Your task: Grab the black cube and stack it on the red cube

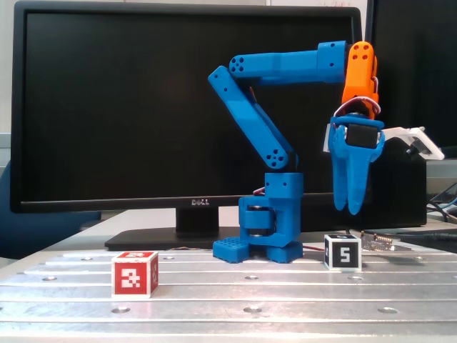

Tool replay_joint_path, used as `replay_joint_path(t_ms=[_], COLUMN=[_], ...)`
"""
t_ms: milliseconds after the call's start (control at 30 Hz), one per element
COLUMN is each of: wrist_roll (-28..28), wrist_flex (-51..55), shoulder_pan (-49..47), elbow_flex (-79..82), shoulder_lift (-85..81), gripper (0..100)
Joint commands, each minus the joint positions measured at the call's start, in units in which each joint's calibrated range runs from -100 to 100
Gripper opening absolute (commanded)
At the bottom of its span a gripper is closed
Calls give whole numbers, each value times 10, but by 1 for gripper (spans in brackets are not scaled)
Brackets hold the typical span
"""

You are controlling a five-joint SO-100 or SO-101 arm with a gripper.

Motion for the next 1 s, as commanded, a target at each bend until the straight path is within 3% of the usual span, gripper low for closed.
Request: replay_joint_path(t_ms=[0, 267, 967], wrist_roll=[0, 30, 41], wrist_flex=[0, -7, -60], shoulder_pan=[2, 1, -14], elbow_flex=[-2, -1, 40], shoulder_lift=[1, -4, -4], gripper=[29, 29, 29])
